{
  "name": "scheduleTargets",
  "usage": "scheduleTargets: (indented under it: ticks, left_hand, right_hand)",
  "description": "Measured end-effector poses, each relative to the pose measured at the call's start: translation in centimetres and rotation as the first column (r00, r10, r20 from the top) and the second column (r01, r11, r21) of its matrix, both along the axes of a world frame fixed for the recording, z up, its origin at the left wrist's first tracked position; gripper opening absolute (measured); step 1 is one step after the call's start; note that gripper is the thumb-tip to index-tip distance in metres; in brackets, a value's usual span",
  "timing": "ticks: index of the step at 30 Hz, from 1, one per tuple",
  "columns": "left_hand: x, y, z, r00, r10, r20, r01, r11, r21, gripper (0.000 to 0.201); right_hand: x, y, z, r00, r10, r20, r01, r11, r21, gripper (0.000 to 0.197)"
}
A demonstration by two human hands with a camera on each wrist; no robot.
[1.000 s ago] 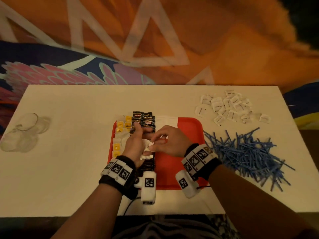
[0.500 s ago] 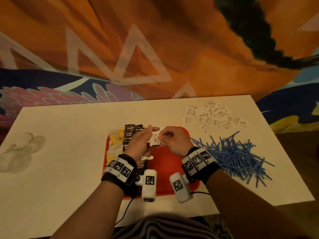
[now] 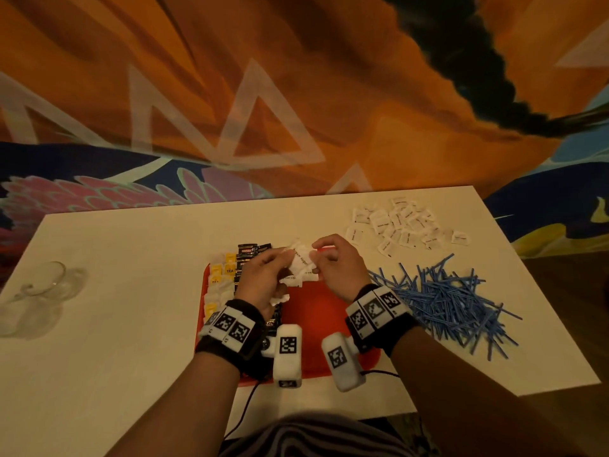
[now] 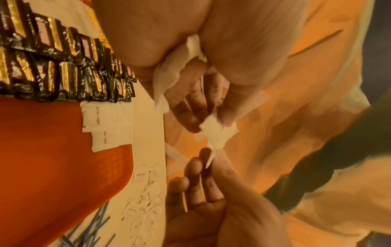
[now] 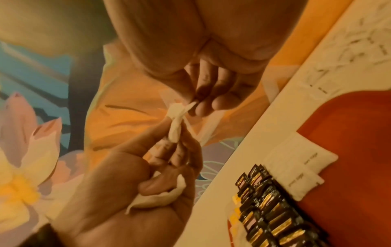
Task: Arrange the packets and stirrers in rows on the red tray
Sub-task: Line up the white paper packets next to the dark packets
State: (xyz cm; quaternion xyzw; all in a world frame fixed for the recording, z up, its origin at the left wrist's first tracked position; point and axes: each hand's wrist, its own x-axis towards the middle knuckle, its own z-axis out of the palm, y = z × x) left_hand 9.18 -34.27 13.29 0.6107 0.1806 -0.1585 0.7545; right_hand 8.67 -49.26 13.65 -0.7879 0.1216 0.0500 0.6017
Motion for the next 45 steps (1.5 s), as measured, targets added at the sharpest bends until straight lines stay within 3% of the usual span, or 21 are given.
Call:
scheduleTargets:
  ticks: [8,10,12,15,17,21,27,32,35,37,41,45]
  left_hand:
    - [0.0,0.2,-0.5,1.0,-0.002,0.02,0.001,1.0,0.014,0.016]
    - [-0.1,0.1,-0.6,0.999,0.004,0.042,-0.004,1.0,0.007,0.02]
    - [-0.3,-0.2,-0.6,0.998,0.019,0.055,-0.019,1.0,0.007,0.02]
    - [-0.3,-1.0,-0.2,0.996,0.067,0.067,-0.068,0.998,0.015,0.018]
    - [-0.1,-1.4,-0.2,0.992,0.105,0.069,-0.107,0.994,0.027,0.018]
    - [0.2,-1.8,-0.5,0.987,0.134,0.093,-0.141,0.987,0.075,0.017]
    - [0.6,-2.4,-1.3,0.986,0.105,0.132,-0.122,0.985,0.126,0.01]
    - [1.3,-2.3,-2.2,0.982,0.061,0.177,-0.094,0.978,0.187,0.024]
    - [1.6,-2.4,-2.6,0.978,0.073,0.197,-0.121,0.962,0.244,0.025]
    - [1.9,-2.4,-2.8,0.974,0.075,0.216,-0.136,0.949,0.284,0.026]
    - [2.4,-1.9,-4.3,0.951,-0.029,0.309,-0.152,0.824,0.545,0.028]
    - [2.3,-1.2,-6.7,0.962,-0.042,0.27,-0.147,0.754,0.64,0.03]
  right_hand:
    - [0.5,-0.2,0.3,0.998,0.041,-0.046,-0.034,0.989,0.143,0.014]
    - [0.5,-0.5,0.4,0.988,0.005,-0.153,0.054,0.925,0.376,0.005]
    - [0.5,-0.5,0.3,0.969,-0.004,-0.249,0.144,0.822,0.551,0.012]
    - [0.5,-0.3,-0.3,0.95,-0.001,-0.313,0.218,0.721,0.657,0.036]
    - [0.4,-0.5,-0.3,0.943,0.02,-0.333,0.227,0.694,0.683,0.041]
    - [0.4,-1.0,-0.3,0.961,0.085,-0.262,0.114,0.743,0.66,0.004]
    - [1.4,-1.2,-0.6,0.958,0.021,-0.285,0.18,0.729,0.661,0.015]
    - [1.8,-1.3,-1.3,0.964,0.031,-0.265,0.139,0.791,0.596,0.02]
    - [1.9,-1.4,-1.8,0.964,0.061,-0.258,0.097,0.824,0.558,0.011]
    - [2.0,-1.5,-2.4,0.968,0.093,-0.234,0.03,0.88,0.474,0.019]
    - [2.1,-1.7,-4.1,0.965,0.115,-0.237,-0.007,0.912,0.41,0.022]
    - [2.3,-1.5,-6.9,0.949,0.114,-0.292,-0.007,0.939,0.343,0.02]
